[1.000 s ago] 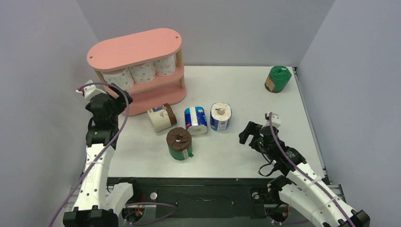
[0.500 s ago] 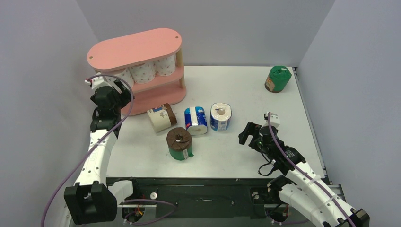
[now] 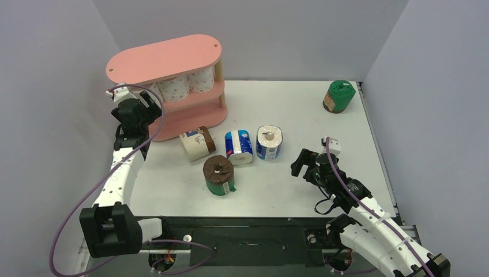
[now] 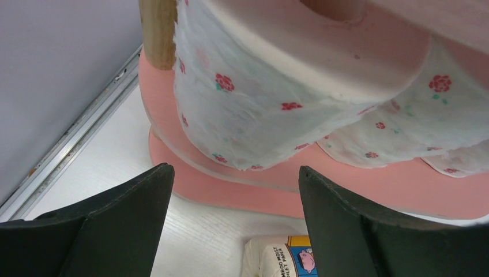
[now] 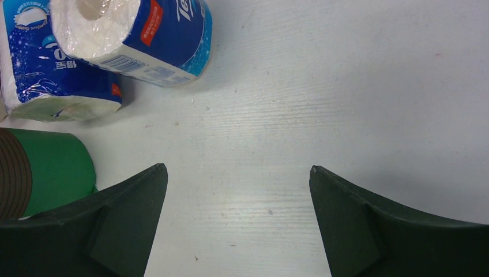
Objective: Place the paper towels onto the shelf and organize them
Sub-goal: Place the paper towel on the shelf.
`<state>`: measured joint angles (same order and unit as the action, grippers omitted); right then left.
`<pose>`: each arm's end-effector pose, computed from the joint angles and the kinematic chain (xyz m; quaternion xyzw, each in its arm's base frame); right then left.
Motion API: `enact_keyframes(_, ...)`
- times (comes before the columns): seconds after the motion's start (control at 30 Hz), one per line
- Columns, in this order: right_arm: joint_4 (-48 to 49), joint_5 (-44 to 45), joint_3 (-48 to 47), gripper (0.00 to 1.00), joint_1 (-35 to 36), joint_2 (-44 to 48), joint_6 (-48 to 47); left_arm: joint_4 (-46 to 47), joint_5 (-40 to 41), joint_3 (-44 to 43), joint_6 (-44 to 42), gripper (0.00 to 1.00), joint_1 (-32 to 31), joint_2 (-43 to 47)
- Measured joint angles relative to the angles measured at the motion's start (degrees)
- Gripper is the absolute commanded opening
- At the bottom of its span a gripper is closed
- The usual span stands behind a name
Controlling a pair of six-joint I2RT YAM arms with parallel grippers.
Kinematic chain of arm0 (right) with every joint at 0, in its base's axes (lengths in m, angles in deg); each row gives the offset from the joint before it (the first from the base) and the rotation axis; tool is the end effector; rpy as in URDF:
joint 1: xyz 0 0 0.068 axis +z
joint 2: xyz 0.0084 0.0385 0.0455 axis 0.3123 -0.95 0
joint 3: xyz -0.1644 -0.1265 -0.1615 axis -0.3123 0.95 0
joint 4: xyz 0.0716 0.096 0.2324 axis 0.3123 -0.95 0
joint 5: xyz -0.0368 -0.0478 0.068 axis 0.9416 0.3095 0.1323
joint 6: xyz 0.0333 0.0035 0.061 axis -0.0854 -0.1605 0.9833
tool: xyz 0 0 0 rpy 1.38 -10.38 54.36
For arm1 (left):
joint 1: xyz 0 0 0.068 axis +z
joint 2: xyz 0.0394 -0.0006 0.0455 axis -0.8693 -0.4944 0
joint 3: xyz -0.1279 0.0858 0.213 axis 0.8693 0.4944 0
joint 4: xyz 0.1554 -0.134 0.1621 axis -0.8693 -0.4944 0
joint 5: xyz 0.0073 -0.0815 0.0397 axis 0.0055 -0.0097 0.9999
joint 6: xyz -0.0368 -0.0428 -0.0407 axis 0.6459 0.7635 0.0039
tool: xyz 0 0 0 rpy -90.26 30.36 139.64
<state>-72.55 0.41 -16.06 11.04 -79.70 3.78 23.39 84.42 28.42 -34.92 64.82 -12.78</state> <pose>0.1603 0.0812 0.2114 0.1098 0.8928 0.1951 0.3909 0.3051 0.0381 0.3056 -0.2704 0.7616 0.0023 0.5889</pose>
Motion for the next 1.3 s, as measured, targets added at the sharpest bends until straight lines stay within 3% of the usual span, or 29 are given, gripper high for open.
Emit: enact_keyframes(1.3, 0.0, 0.5, 0.0, 0.88, 0.0, 0.0, 0.0, 6.5, 1.0, -1.5, -0.2, 0.73, 1.2, -6.3)
